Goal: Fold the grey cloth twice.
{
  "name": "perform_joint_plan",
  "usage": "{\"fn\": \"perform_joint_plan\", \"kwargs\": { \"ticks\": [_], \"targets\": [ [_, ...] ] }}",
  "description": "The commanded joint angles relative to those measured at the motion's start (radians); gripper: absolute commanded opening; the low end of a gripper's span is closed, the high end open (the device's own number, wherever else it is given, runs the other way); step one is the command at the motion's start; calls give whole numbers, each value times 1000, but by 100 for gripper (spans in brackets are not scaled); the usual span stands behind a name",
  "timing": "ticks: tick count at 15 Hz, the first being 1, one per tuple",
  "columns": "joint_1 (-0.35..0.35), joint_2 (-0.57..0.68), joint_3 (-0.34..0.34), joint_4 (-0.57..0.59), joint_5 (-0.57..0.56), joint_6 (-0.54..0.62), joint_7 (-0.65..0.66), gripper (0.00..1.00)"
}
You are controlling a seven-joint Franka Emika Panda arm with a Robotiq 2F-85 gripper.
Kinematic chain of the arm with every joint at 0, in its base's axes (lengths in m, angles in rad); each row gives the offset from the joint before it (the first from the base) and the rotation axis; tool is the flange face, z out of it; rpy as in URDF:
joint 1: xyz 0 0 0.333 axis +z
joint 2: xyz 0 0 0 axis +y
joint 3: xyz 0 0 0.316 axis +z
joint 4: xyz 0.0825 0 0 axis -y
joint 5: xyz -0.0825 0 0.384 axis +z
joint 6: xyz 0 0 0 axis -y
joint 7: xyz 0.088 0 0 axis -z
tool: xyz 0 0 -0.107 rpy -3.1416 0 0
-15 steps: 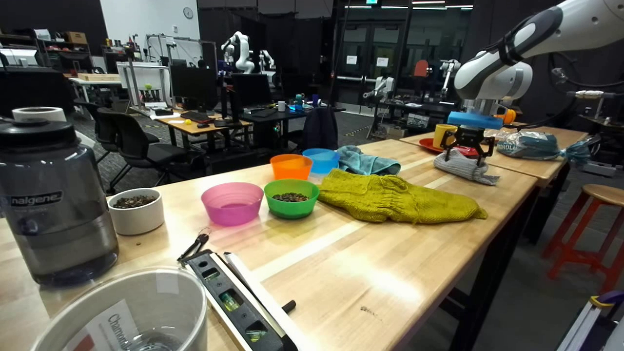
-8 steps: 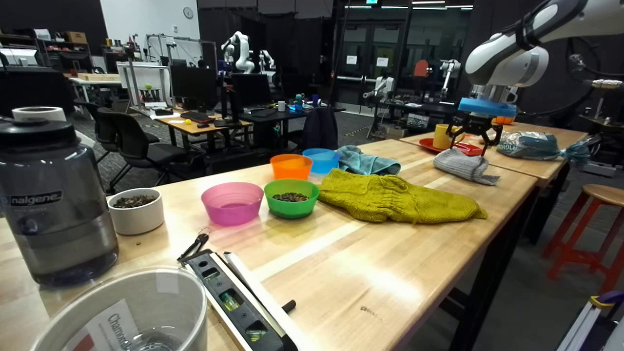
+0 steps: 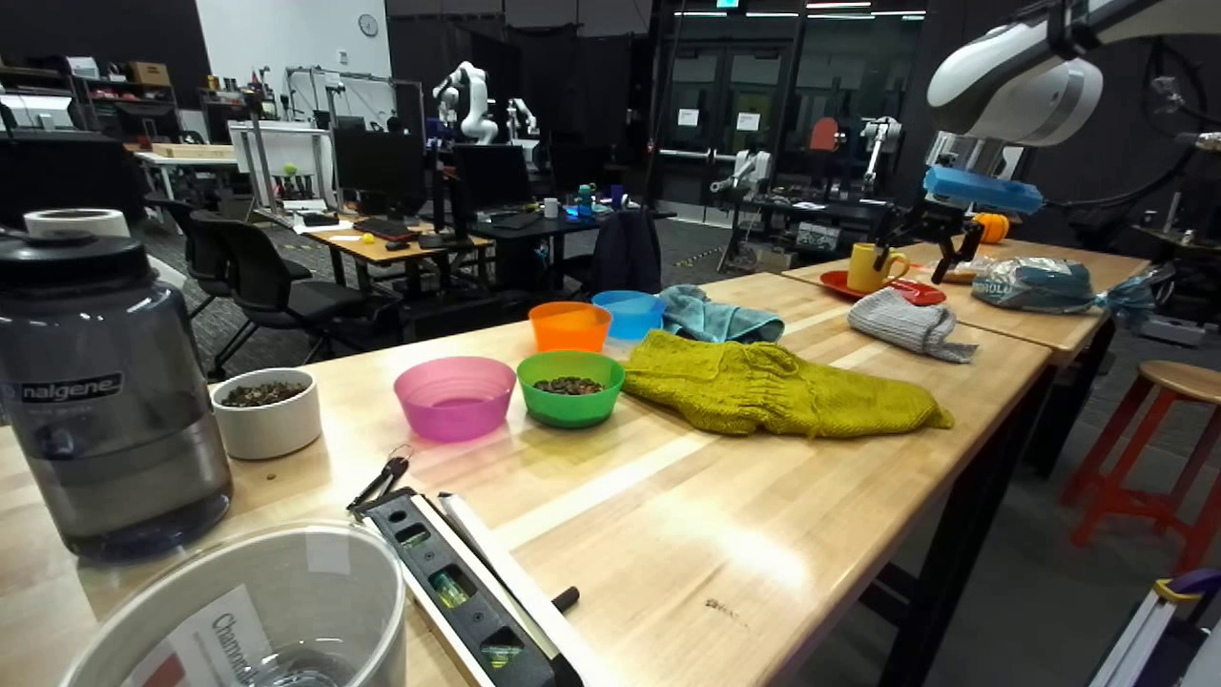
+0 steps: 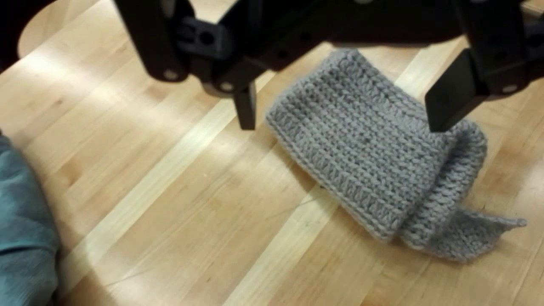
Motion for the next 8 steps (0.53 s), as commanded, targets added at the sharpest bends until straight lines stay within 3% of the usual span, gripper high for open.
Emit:
{"fn": "perform_joint_plan", "kwargs": {
  "ticks": [1, 8],
  "targets": [
    [19, -95, 11, -51, 23, -18, -128, 100],
    [60, -193, 41, -91, 11, -56, -250, 100]
  ]
}}
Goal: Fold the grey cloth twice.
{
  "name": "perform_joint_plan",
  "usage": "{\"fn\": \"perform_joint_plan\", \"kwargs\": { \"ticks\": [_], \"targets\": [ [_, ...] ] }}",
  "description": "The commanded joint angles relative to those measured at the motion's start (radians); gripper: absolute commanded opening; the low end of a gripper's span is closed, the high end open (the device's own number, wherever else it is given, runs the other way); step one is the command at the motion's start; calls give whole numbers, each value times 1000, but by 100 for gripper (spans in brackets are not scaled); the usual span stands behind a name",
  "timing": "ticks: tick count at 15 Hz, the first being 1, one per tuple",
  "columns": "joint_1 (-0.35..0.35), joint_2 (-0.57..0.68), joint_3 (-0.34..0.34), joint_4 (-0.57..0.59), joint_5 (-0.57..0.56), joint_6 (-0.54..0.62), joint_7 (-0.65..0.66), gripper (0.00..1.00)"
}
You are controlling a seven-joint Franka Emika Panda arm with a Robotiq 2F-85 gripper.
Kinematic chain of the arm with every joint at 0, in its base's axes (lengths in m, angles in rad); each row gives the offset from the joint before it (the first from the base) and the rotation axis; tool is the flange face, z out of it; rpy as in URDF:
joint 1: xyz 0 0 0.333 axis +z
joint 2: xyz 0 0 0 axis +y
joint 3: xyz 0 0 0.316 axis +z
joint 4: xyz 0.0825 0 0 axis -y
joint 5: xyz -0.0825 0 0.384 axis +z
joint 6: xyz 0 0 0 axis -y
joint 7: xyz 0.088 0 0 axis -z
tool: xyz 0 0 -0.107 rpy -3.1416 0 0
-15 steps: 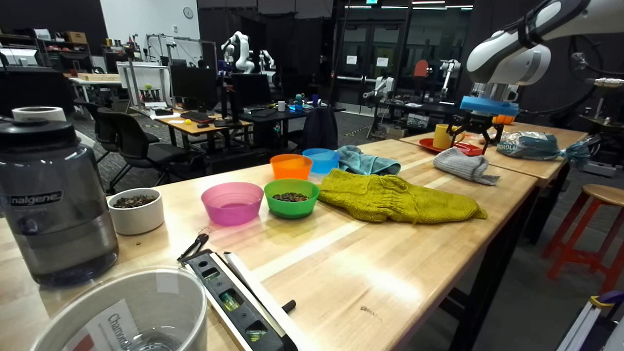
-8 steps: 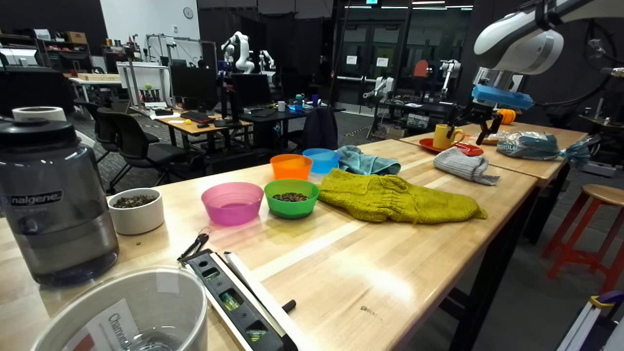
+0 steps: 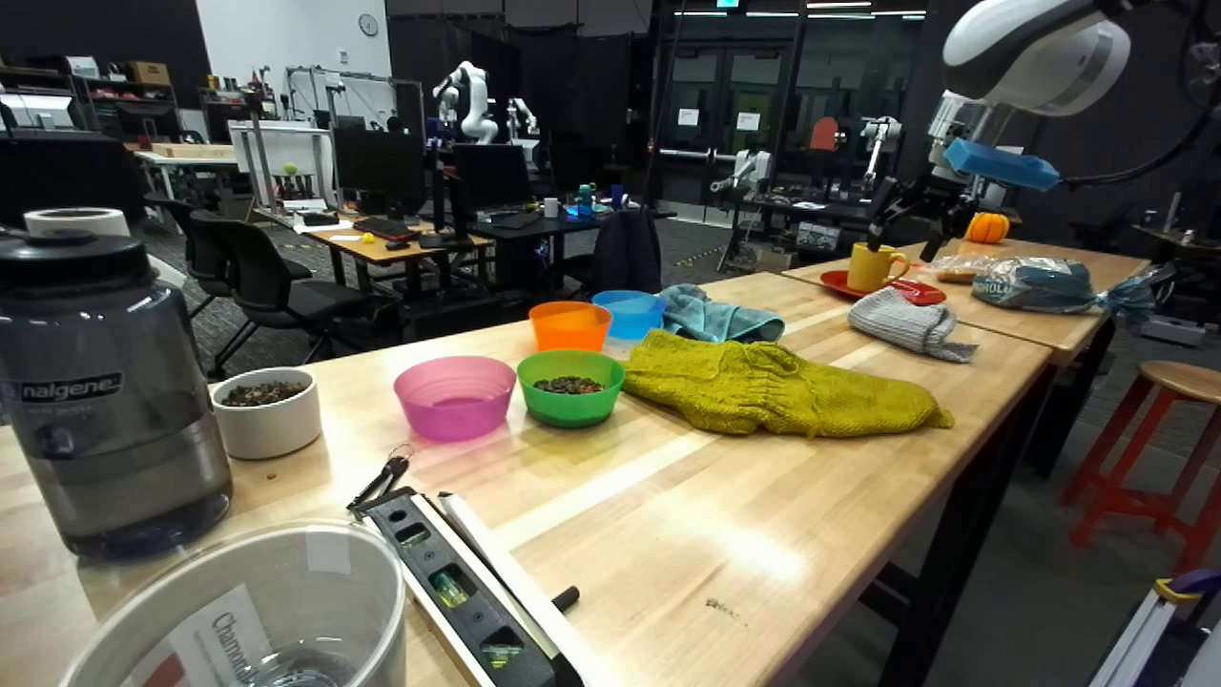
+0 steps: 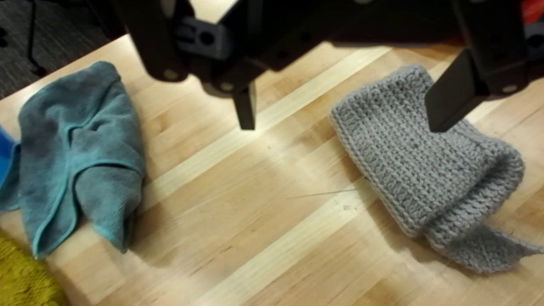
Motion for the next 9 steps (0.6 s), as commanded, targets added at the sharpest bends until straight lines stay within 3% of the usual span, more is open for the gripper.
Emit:
{"fn": "perform_joint_plan", "kwargs": {
  "ticks": [1, 9],
  "targets": [
    [22, -85, 22, -51, -1, -26, -54, 100],
    [75, -167, 90, -85, -15, -46, -79, 100]
  ]
}}
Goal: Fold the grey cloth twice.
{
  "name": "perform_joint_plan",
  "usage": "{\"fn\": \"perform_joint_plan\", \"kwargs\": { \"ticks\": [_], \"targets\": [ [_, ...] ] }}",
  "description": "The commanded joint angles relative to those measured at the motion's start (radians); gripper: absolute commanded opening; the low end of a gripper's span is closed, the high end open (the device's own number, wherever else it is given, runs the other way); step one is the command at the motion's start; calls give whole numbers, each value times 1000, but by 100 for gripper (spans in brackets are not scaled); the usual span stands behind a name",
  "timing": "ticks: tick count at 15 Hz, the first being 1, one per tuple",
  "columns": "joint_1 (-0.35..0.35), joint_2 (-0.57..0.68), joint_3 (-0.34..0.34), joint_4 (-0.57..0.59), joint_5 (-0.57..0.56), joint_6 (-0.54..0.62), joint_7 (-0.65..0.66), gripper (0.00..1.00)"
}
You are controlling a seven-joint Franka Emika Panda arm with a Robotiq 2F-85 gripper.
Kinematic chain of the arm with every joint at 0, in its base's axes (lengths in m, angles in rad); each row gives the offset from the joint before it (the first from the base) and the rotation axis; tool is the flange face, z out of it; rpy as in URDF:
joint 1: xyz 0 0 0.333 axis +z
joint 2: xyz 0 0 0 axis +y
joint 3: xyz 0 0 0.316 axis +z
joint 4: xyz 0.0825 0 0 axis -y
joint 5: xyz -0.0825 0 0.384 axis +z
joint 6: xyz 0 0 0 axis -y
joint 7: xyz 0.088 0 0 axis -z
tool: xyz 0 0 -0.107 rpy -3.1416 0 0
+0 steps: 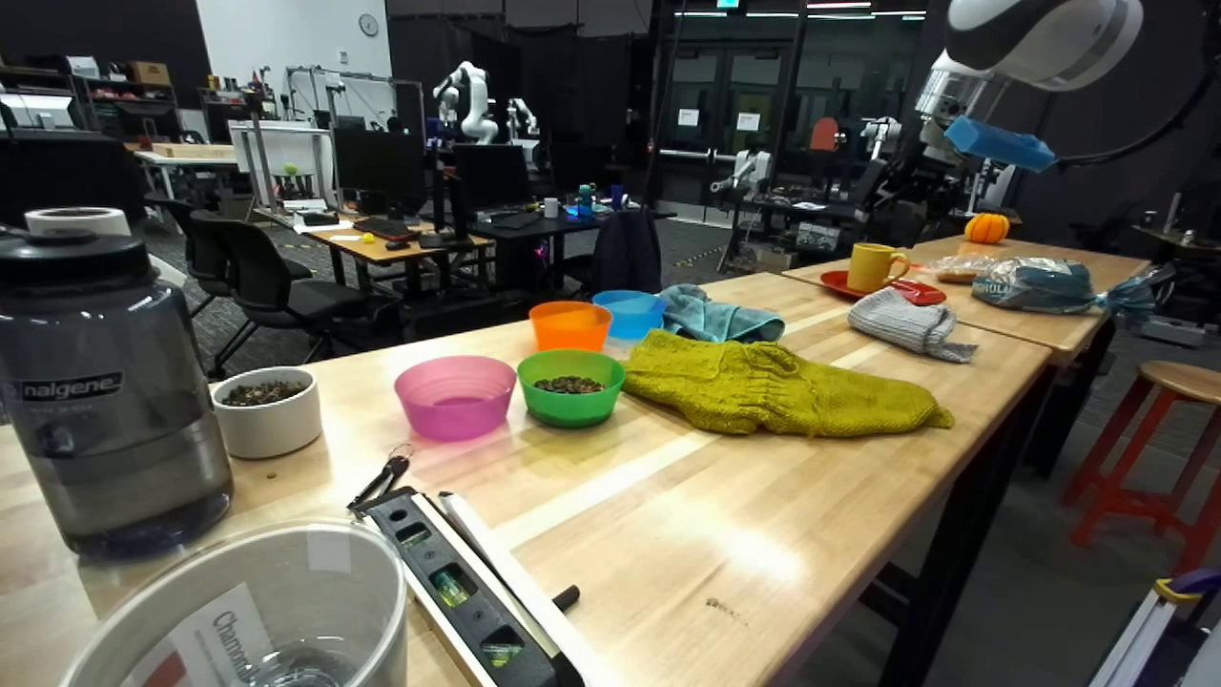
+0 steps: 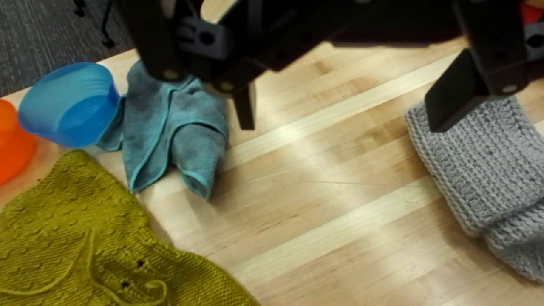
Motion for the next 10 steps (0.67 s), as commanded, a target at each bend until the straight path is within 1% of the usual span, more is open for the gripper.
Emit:
{"fn": "perform_joint_plan", "kwargs": {
  "ticks": [1, 10],
  "targets": [
    [26, -64, 32, -36, -16, -13, -9, 100],
    [100, -128, 128, -77, -16, 3, 17, 100]
  ]
}}
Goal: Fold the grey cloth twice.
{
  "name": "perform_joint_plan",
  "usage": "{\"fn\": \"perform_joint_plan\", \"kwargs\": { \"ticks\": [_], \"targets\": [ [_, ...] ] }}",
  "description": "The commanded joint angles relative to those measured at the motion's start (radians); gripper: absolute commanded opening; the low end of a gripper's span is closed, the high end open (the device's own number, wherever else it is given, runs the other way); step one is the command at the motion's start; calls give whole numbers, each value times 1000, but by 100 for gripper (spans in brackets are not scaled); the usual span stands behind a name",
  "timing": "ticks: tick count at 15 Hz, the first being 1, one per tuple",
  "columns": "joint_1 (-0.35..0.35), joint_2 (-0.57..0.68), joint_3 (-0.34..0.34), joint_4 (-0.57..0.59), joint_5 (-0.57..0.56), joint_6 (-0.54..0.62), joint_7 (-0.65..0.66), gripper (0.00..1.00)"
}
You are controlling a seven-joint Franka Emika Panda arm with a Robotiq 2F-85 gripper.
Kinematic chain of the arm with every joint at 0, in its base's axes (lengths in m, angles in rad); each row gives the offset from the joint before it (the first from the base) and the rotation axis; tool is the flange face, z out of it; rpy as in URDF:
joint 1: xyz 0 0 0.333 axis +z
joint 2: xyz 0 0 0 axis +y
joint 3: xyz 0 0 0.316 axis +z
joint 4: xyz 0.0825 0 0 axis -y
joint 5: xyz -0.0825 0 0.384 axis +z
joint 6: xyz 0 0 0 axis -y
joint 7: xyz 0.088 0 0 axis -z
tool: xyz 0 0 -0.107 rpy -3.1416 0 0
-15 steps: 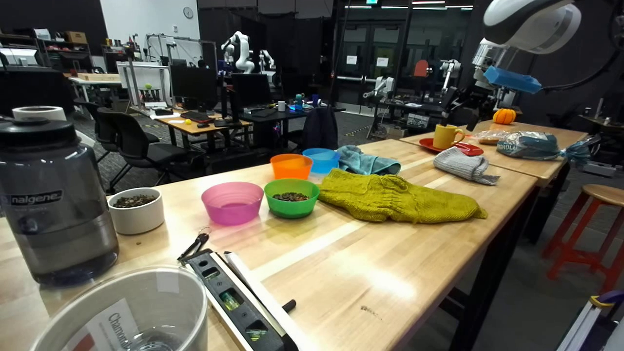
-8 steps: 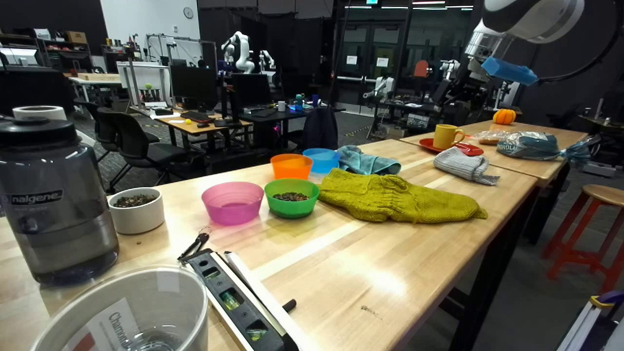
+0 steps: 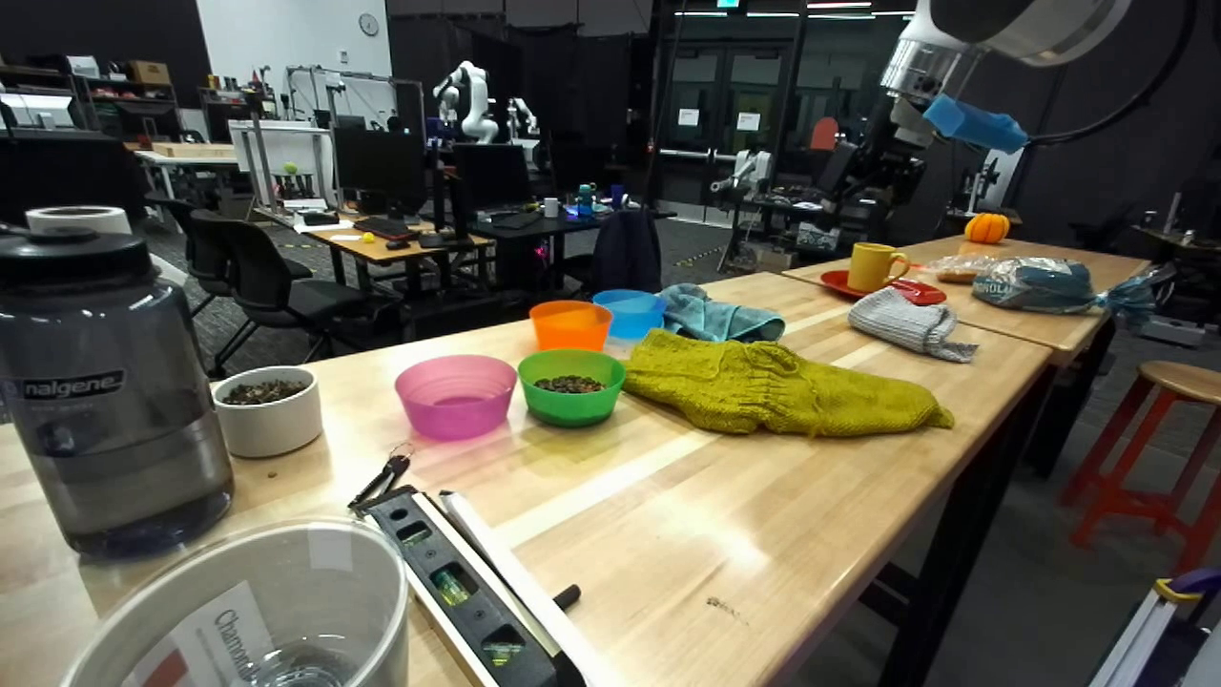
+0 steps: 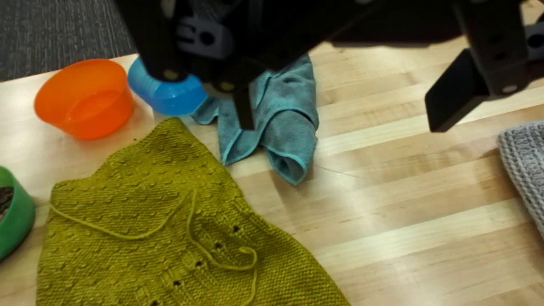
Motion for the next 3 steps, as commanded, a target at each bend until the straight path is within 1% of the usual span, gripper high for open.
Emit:
{"fn": "perform_joint_plan", "kwargs": {
  "ticks": [1, 3],
  "targets": [
    [27, -59, 31, -40, -14, 8, 21, 100],
    [39, -70, 49, -50, -13, 16, 33, 100]
  ]
}}
